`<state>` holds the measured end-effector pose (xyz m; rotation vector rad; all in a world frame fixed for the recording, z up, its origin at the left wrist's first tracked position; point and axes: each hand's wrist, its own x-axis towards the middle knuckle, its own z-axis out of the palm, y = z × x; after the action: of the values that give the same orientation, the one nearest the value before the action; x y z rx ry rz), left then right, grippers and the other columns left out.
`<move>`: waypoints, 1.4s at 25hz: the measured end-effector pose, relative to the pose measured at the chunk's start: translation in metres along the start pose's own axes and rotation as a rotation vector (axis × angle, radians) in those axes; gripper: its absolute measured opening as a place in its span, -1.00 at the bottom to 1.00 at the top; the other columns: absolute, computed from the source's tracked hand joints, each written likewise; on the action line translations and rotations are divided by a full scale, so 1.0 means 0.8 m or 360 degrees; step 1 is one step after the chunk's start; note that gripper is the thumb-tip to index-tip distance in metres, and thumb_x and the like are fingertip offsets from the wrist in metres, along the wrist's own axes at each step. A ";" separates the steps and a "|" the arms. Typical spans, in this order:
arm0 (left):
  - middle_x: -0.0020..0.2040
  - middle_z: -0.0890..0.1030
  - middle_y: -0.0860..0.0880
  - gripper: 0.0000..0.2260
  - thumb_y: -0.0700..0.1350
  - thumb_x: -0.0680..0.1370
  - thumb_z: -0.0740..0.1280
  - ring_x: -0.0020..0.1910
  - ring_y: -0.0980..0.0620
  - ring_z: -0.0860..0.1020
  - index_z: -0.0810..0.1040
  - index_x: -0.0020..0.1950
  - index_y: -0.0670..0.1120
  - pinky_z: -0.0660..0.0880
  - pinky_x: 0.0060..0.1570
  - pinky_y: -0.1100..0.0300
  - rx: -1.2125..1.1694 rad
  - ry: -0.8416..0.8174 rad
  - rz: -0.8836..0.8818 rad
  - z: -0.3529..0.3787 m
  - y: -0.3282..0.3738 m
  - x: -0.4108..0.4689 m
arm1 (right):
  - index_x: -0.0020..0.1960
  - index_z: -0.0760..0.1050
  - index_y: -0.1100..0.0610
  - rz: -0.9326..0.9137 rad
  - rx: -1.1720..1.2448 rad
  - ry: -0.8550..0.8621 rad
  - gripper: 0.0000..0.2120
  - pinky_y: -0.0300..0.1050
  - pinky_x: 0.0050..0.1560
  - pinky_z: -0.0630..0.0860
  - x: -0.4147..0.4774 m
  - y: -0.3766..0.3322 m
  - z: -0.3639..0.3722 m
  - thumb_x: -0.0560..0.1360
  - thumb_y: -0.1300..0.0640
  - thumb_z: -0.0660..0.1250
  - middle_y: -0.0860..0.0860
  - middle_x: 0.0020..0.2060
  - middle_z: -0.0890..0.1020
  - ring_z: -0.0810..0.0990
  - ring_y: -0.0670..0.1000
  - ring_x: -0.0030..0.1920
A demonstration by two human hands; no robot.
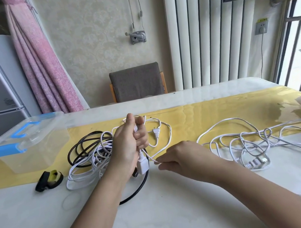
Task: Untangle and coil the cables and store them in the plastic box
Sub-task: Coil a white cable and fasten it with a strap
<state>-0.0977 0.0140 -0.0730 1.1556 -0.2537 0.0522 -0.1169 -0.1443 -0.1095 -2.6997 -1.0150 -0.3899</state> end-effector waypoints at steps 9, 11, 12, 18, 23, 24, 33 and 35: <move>-0.41 0.44 0.08 -0.72 -0.02 0.65 0.05 -0.43 0.18 0.43 0.43 -0.20 0.03 0.35 -0.31 0.27 0.1717 -0.0042 0.0599 -0.002 -0.024 -0.007 | -0.14 0.62 0.07 -0.0225 0.0284 0.0362 -0.85 -0.13 -0.40 0.46 -0.009 -0.008 -0.021 0.48 0.04 0.30 -0.11 -0.38 0.61 0.50 -0.08 -0.40; -0.43 0.46 0.05 -0.72 -0.08 0.65 0.08 -0.48 0.19 0.42 0.45 -0.21 -0.01 0.38 -0.37 0.33 0.1627 -0.0138 0.0462 0.001 -0.017 -0.010 | -0.15 0.63 0.04 -0.0192 0.0384 0.0508 -0.89 -0.28 -0.43 0.34 -0.013 -0.006 -0.035 0.45 0.03 0.37 -0.26 -0.49 0.43 0.38 -0.22 -0.48; -0.44 0.46 0.03 -0.72 -0.07 0.65 0.08 -0.50 0.18 0.41 0.45 -0.22 -0.04 0.38 -0.41 0.34 0.1570 -0.0191 0.0373 0.002 -0.013 -0.012 | -0.16 0.63 0.03 -0.0159 0.0458 0.0561 -0.90 -0.36 -0.43 0.24 -0.014 -0.007 -0.041 0.44 0.02 0.39 -0.27 -0.52 0.34 0.32 -0.21 -0.49; -0.56 0.21 -0.02 -0.50 0.05 0.65 0.01 -0.60 0.10 0.13 0.44 -0.35 -0.20 0.10 -0.60 0.33 0.1179 -0.0573 -0.0255 0.006 -0.005 -0.020 | -0.22 0.64 0.10 0.0094 0.0774 0.0853 -0.89 -0.41 -0.41 0.20 -0.019 0.000 -0.062 0.40 0.06 0.47 -0.21 -0.50 0.46 0.34 -0.10 -0.48; -0.57 0.15 0.03 -0.44 0.18 0.58 0.03 -0.61 0.13 0.06 0.38 -0.51 -0.10 -0.01 -0.61 0.38 0.1012 -0.0616 -0.0633 -0.004 0.004 -0.014 | -0.14 0.68 0.10 0.0372 0.0745 0.1242 -0.95 -0.37 -0.33 0.29 -0.019 0.032 -0.067 0.42 0.15 0.45 -0.03 -0.39 0.56 0.44 -0.12 -0.39; -0.59 0.14 0.05 -0.47 0.18 0.55 0.05 -0.62 0.14 0.06 0.37 -0.53 -0.08 -0.01 -0.62 0.38 0.0911 -0.0650 -0.0681 -0.004 0.007 -0.014 | -0.12 0.68 0.10 0.0424 0.0729 0.1273 -0.94 -0.39 -0.34 0.28 -0.020 0.039 -0.067 0.42 0.17 0.44 -0.01 -0.39 0.54 0.42 -0.13 -0.40; -0.62 0.16 0.04 -0.58 0.09 0.64 0.00 -0.63 0.13 0.08 0.36 -0.33 -0.07 0.04 -0.56 0.27 -0.0701 -0.1494 -0.0969 -0.017 0.025 -0.010 | -0.01 0.66 0.05 0.0372 0.0514 0.0946 -0.79 -0.36 -0.35 0.27 -0.012 0.052 -0.025 0.52 0.01 0.29 -0.23 -0.41 0.41 0.42 -0.19 -0.40; -0.62 0.17 0.04 -0.62 0.04 0.64 0.02 -0.62 0.12 0.09 0.33 -0.32 -0.07 0.05 -0.55 0.27 -0.0770 -0.1456 -0.0884 -0.017 0.031 -0.012 | 0.02 0.64 0.05 0.0327 0.0519 0.0816 -0.73 -0.29 -0.34 0.33 -0.008 0.044 -0.017 0.52 -0.02 0.21 -0.22 -0.40 0.43 0.41 -0.18 -0.40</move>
<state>-0.1091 0.0376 -0.0580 0.6635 -0.6953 -0.9960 -0.1003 -0.1784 -0.1028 -2.2127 -0.5885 -0.7514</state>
